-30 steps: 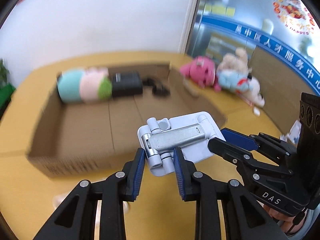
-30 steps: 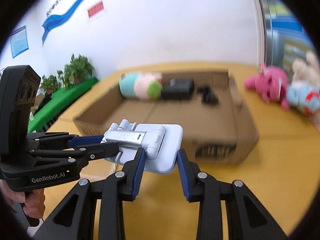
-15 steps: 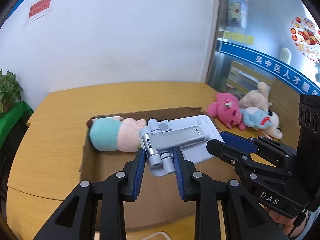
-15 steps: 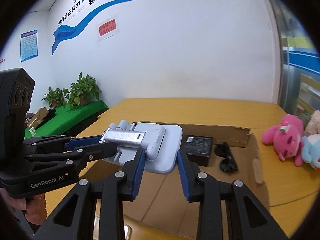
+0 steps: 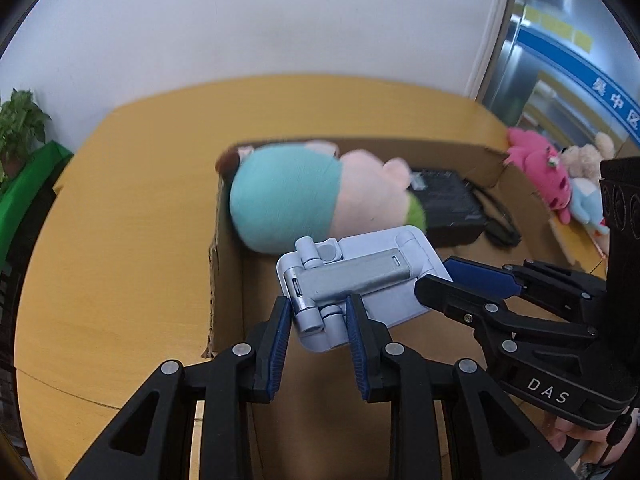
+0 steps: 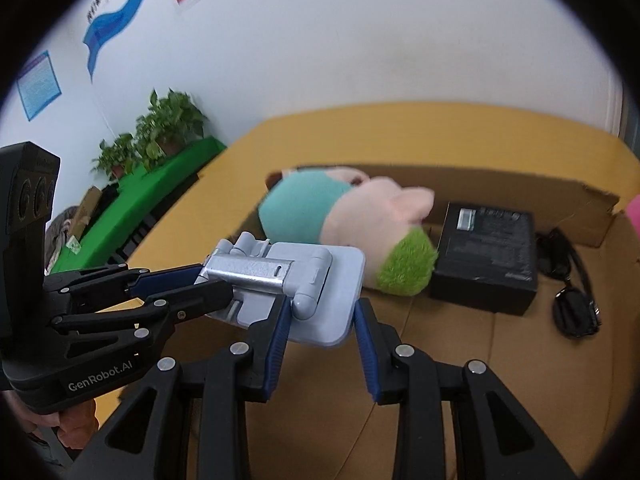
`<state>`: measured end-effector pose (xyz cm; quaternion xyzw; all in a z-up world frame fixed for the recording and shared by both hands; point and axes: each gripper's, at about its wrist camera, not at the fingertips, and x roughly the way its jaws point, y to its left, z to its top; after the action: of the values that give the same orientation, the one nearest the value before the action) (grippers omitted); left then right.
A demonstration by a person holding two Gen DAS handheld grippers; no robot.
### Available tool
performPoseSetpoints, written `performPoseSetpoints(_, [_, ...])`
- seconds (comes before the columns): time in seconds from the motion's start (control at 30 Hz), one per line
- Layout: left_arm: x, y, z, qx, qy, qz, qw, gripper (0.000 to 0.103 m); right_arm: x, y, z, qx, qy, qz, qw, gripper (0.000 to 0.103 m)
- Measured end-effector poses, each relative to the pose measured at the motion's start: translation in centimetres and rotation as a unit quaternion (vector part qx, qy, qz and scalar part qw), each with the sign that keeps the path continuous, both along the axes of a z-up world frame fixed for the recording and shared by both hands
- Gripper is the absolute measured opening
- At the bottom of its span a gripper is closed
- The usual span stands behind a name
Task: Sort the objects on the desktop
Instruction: 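Lift the phone stand with the left gripper and lower it into the box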
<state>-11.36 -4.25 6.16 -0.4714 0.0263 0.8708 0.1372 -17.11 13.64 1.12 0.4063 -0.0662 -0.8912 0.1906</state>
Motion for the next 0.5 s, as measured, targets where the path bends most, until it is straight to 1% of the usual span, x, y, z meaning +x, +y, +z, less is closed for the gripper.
performPoseSetpoints(0.13, [-1.4, -0.3, -2.0, -0.008, -0.035, 0.006, 0.9993, 0.025, -2.5, -0.5, -2.5, 0.011, -0.071, 0.006, 0.997, 0.032])
performPoseSetpoints(0.27, [-2.2, -0.4, -3.7, -0.021, -0.071, 0.017, 0.9971, 0.024, -3.9, -0.9, -4.0, 0.013, -0.127, 0.014, 0.992, 0.032])
performPoseSetpoints(0.33, [-2.5, 0.0, -4.0, -0.049, -0.071, 0.018, 0.9961, 0.024, -4.4, -1.1, -4.8, 0.012, -0.154, 0.020, 0.988, 0.032])
performPoseSetpoints(0.43, [-2.9, 0.2, -4.6, -0.081, -0.078, 0.027, 0.9933, 0.023, -4.8, -1.5, -6.0, 0.008, -0.186, 0.022, 0.982, 0.032])
performPoseSetpoints(0.5, [-3.2, 0.3, -5.0, -0.105, -0.080, 0.035, 0.9906, 0.018, -5.0, -1.5, -6.7, -0.007, -0.205, 0.025, 0.978, 0.032])
